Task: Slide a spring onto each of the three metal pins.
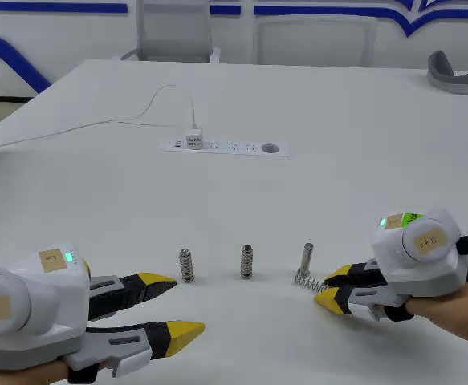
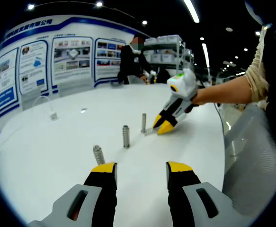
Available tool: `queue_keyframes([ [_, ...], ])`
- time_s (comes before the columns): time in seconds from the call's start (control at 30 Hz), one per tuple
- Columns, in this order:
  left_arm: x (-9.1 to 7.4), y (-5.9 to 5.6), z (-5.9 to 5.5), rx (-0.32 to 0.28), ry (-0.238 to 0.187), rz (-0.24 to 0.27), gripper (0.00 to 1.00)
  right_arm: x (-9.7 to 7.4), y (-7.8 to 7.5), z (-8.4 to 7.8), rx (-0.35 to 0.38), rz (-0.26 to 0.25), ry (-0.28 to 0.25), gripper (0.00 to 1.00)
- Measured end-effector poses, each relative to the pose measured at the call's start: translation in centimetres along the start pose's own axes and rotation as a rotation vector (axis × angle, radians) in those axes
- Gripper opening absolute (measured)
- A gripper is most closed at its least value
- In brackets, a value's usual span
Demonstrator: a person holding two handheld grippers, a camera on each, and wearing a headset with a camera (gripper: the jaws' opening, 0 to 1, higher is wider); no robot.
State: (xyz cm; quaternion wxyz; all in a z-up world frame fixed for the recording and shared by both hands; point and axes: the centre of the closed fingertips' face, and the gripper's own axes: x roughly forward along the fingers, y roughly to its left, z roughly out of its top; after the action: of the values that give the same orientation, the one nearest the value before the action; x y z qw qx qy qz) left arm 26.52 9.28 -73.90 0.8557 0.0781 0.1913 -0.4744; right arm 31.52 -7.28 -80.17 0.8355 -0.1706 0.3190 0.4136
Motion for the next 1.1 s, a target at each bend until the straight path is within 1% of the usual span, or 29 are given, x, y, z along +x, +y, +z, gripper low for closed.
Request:
queue_keyframes([
  [0.13,0.1,-0.1,0.1,0.004,0.001,-0.004,0.42,0.0,0.0,-0.1,-0.006,-0.001,0.006,0.13],
  [0.27,0.3,-0.5,0.1,0.019,0.012,-0.020,0.42,-0.1,0.2,-0.2,-0.022,-0.008,0.014,0.12],
  [0.4,0.7,-1.0,0.1,0.041,0.025,-0.044,0.42,-0.5,0.6,-0.1,-0.024,0.000,0.010,0.12],
  [0.53,1.1,-1.3,0.4,0.055,0.027,-0.061,0.42,-1.0,1.1,0.1,-0.029,0.009,0.007,0.12],
  [0.63,1.6,-1.8,0.6,0.069,0.031,-0.081,0.42,-1.5,1.5,0.6,-0.034,0.015,-0.003,0.12],
  [0.8,2.6,-3.1,0.8,0.104,0.044,-0.135,0.41,-2.6,2.8,1.8,-0.065,0.037,-0.025,0.12],
  [0.9,3.4,-3.9,1.2,0.122,0.044,-0.165,0.41,-3.2,3.7,2.7,-0.090,0.057,-0.033,0.12],
  [1.1,4.3,-4.7,2.0,0.152,0.036,-0.201,0.40,-4.0,5.3,3.9,-0.140,0.093,-0.040,0.12],
])
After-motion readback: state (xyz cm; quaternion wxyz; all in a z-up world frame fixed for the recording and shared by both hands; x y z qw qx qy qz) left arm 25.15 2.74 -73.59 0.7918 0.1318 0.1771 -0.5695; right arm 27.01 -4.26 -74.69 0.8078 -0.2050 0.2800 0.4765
